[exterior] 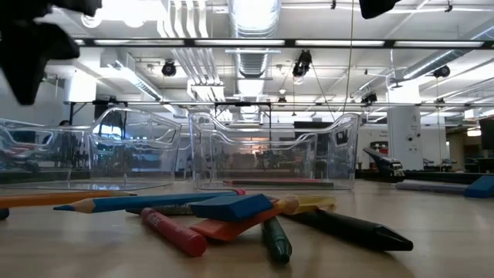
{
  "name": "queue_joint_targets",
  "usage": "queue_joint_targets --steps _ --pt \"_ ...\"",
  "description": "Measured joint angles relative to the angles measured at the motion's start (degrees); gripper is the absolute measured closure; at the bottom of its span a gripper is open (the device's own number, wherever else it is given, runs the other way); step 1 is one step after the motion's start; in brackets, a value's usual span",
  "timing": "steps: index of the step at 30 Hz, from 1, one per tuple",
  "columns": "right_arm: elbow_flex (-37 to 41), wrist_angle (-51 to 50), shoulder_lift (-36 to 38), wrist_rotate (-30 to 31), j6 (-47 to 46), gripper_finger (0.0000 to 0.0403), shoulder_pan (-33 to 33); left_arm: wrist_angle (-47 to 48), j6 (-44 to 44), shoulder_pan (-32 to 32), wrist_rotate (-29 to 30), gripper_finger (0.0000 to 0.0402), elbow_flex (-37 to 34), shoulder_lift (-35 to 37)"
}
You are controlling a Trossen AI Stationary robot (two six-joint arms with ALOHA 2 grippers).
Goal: Sort crayons/erasers/pens/pencils in bins
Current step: Put the left red crayon into the bottom left transparent bin
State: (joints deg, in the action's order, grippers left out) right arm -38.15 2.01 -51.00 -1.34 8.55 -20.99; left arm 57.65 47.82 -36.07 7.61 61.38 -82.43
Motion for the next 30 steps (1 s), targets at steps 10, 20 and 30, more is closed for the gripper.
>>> queue_joint_targets --steps 10,20,30 --pt "0.0 -0.01 -0.04 0.0 -0.61 0.0264 0.0 -13.48 1.35 -0.77 -4.28 0.0192 -13.67 -0.02" --pt "0.0 -0.01 -0.07 0.0 -0.63 0.0264 0.0 -17.39 1.35 -1.48 -4.56 0.023 -16.08 -0.02" --pt "0.02 -0.03 -0.09 -0.02 -1.21 0.0264 0.0 -20.19 1.14 -2.84 -7.4 0.0269 -16.24 -5.21"
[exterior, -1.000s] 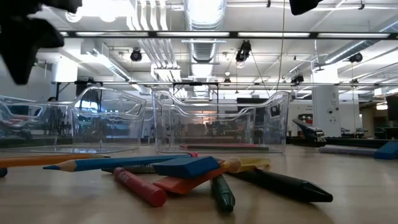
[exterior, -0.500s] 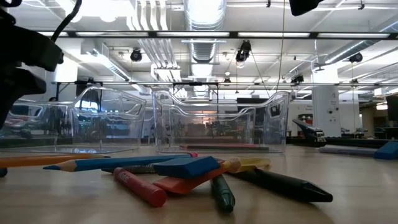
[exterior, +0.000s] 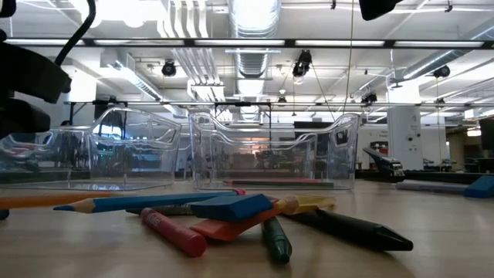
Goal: Sort crayons/erasers/pens/pencils in bins
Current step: Put the left red crayon into the bottom left transparent bin
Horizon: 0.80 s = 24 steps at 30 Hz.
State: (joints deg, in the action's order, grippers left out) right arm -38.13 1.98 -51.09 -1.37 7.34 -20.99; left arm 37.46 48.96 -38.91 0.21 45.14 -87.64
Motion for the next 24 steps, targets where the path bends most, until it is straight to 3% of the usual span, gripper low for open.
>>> queue_joint_targets --steps 8,24 --pt "0.15 -0.01 -0.02 0.0 0.07 0.0264 0.0 -2.37 -4.26 -0.55 -0.26 0.0249 0.76 -3.62" --pt "0.23 0.01 -0.02 0.02 0.27 0.0264 0.02 0.71 -4.03 -0.46 3.48 0.0246 1.45 2.62"
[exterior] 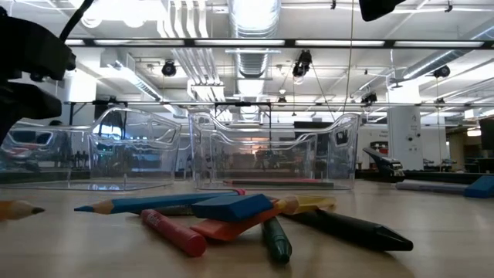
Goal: Sort crayons/erasers/pens/pencils in bins
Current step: Put the left red crayon into the bottom left transparent bin
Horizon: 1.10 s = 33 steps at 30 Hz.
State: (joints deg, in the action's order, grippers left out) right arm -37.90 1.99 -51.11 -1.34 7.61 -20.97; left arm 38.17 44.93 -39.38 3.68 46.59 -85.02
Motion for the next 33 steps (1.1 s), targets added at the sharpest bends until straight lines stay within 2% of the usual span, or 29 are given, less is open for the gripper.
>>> queue_joint_targets --steps 12,24,33 --pt "0.08 -0.01 0.0 0.0 0.12 0.0264 -0.01 -0.24 -2.23 -0.11 -2.12 0.0246 0.21 -5.08" --pt "0.08 -0.01 0.0 0.07 -0.03 0.0264 0.0 0.39 -1.87 -0.13 -1.68 0.0246 1.07 -1.53" --pt "0.09 -0.02 0.0 0.07 0.08 0.0264 0.0 0.48 -5.0 -0.53 -1.9 0.0246 0.88 -2.39"
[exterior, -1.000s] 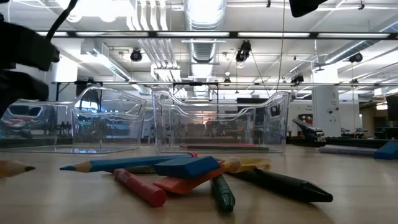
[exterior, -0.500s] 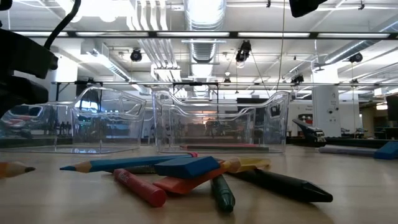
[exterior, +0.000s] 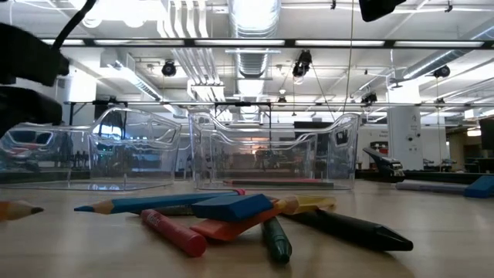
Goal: Sort crayons/erasers/pens/pencils in bins
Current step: Put the left red crayon into the bottom left transparent bin
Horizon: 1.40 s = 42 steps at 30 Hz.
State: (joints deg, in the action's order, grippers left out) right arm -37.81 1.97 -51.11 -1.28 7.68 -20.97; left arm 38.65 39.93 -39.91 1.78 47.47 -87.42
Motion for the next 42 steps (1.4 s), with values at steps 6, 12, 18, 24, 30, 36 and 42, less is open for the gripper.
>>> queue_joint_targets --steps 6,12,18,24,30,36,42 --pt "0.01 -0.01 0.0 0.0 0.04 0.0264 0.0 -0.01 -2.96 -1.3 -0.68 0.0246 0.21 -3.28" --pt "0.08 0.0 0.0 0.33 0.39 0.0264 0.0 0.93 -3.34 -1.56 0.96 0.0254 0.5 -5.44" --pt "0.12 0.0 0.0 1.39 -0.13 0.0264 0.0 1.44 -6.09 -1.46 2.05 0.0318 0.24 -6.16" --pt "0.14 0.01 0.0 1.42 -0.13 0.0264 0.0 1.69 -6.16 -1.41 2.82 0.0389 0.21 -6.19" --pt "0.14 -0.01 0.0 1.42 -0.08 0.0264 0.0 3.13 -5.8 -1.07 2.61 0.0389 1.75 -5.65" --pt "0.14 0.01 0.0 1.42 0.07 0.0264 0.0 9.75 -5.77 0.12 3.85 0.0389 6.4 -1.88" --pt "0.14 0.02 0.0 1.41 0.07 0.0264 0.0 13.07 -6.61 1.42 11.68 0.0389 9.02 6.33"
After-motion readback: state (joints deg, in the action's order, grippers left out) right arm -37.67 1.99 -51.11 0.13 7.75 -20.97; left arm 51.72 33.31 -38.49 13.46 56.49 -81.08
